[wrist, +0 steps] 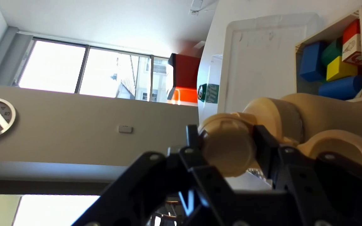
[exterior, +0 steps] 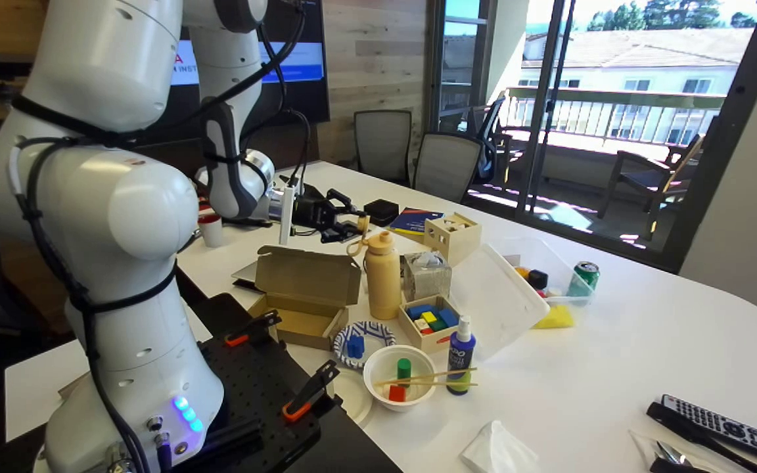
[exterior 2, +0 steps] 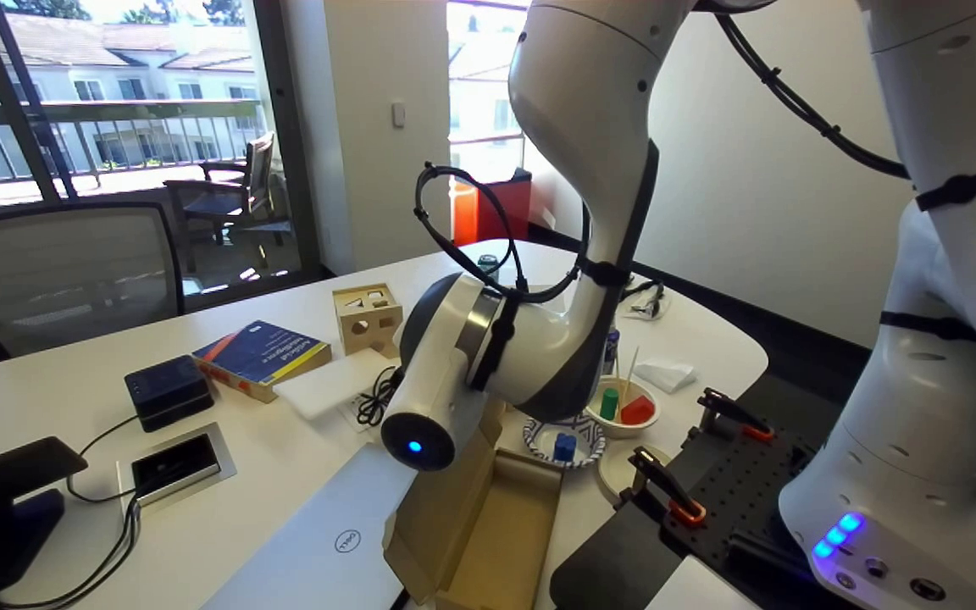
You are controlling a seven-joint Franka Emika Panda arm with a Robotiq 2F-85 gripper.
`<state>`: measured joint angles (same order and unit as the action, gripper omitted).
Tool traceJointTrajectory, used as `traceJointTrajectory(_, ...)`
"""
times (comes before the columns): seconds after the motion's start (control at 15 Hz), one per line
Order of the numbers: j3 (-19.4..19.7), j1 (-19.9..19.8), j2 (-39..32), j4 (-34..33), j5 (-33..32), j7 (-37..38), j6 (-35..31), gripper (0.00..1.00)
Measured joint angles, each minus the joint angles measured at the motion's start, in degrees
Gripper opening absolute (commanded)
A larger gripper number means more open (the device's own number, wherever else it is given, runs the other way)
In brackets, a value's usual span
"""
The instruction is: Open the lid of the beige bottle
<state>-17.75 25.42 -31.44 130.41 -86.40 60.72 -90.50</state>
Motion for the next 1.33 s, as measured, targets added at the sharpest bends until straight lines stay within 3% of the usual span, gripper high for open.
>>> traceJointTrajectory(0.4, -0.8, 2.0, -4.2, -2.6, -0.3, 2.9, 6.1, 0.21)
traceJointTrajectory(0.47, -0.8, 2.2, -4.9, -3.1, -0.3, 3.1, 6.9, 0.25)
traceJointTrajectory(0.6, -1.1, 2.3, -5.8, -4.1, -0.3, 3.8, 8.1, 0.72)
traceJointTrajectory(0.73, -1.2, 2.3, -6.4, -4.8, -0.3, 4.4, 9.0, 0.76)
traceJointTrajectory(1.0, -1.5, 2.3, -6.7, -6.0, -0.3, 5.0, 11.7, 1.00)
traceJointTrajectory(1.33, -1.9, 2.3, -6.7, -6.8, -0.3, 5.0, 13.2, 1.00)
